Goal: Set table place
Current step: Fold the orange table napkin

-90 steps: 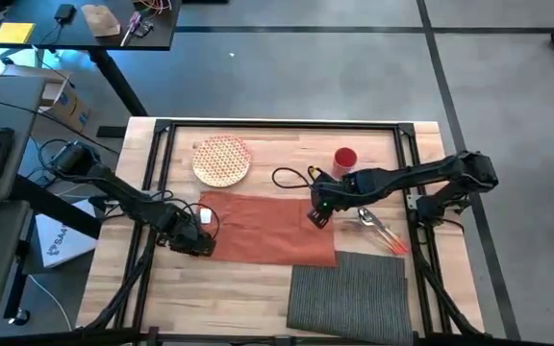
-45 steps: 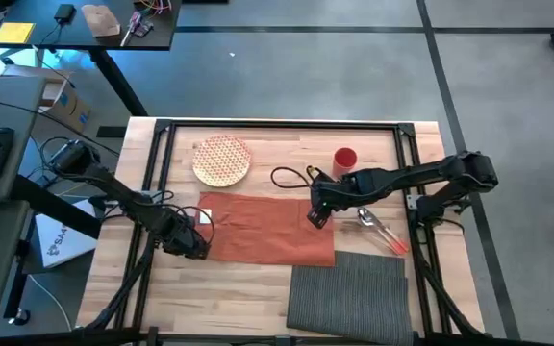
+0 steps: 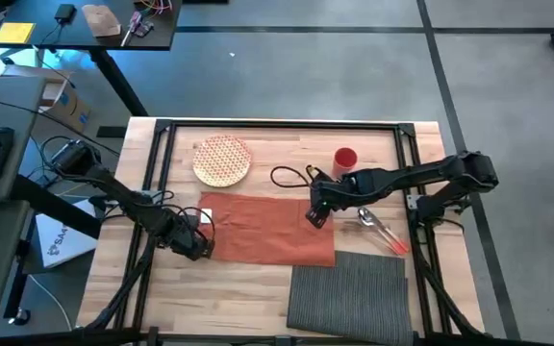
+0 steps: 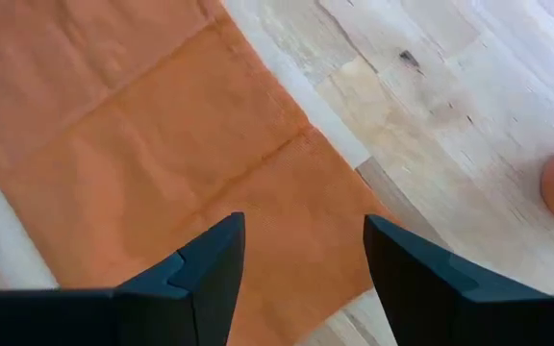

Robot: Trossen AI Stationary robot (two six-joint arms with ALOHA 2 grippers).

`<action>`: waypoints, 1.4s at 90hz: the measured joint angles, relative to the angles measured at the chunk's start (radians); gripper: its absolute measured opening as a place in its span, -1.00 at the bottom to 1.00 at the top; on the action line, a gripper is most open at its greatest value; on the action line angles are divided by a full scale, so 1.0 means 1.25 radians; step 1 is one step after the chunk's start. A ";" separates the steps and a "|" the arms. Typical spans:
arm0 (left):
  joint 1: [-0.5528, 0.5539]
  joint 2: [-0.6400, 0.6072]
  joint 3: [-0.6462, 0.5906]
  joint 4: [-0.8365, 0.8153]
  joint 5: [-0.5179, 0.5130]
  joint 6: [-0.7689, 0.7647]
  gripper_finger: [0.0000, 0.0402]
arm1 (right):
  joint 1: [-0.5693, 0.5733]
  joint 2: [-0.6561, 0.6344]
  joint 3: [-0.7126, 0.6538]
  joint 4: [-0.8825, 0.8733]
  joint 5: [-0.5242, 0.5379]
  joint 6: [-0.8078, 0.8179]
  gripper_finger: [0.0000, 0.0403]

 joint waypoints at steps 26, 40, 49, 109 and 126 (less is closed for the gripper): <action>0.024 -0.023 0.149 -0.175 -0.140 0.252 -0.99 | -0.017 0.006 0.000 0.192 -0.127 -0.026 -0.02; 0.082 -0.022 0.218 -0.135 -0.170 0.493 -1.00 | -0.075 0.031 0.000 0.312 -0.194 -0.045 -0.02; 0.110 -0.017 0.235 -0.044 -0.156 0.681 -1.00 | -0.119 0.053 0.000 0.373 -0.235 -0.056 -0.02; 0.129 0.060 0.237 0.098 0.094 0.874 -1.00 | -0.107 0.417 0.303 0.296 -0.369 -0.890 -0.02; 0.128 0.060 0.237 0.093 0.096 0.857 -1.00 | -0.055 0.460 0.298 0.372 -0.289 -1.056 -0.02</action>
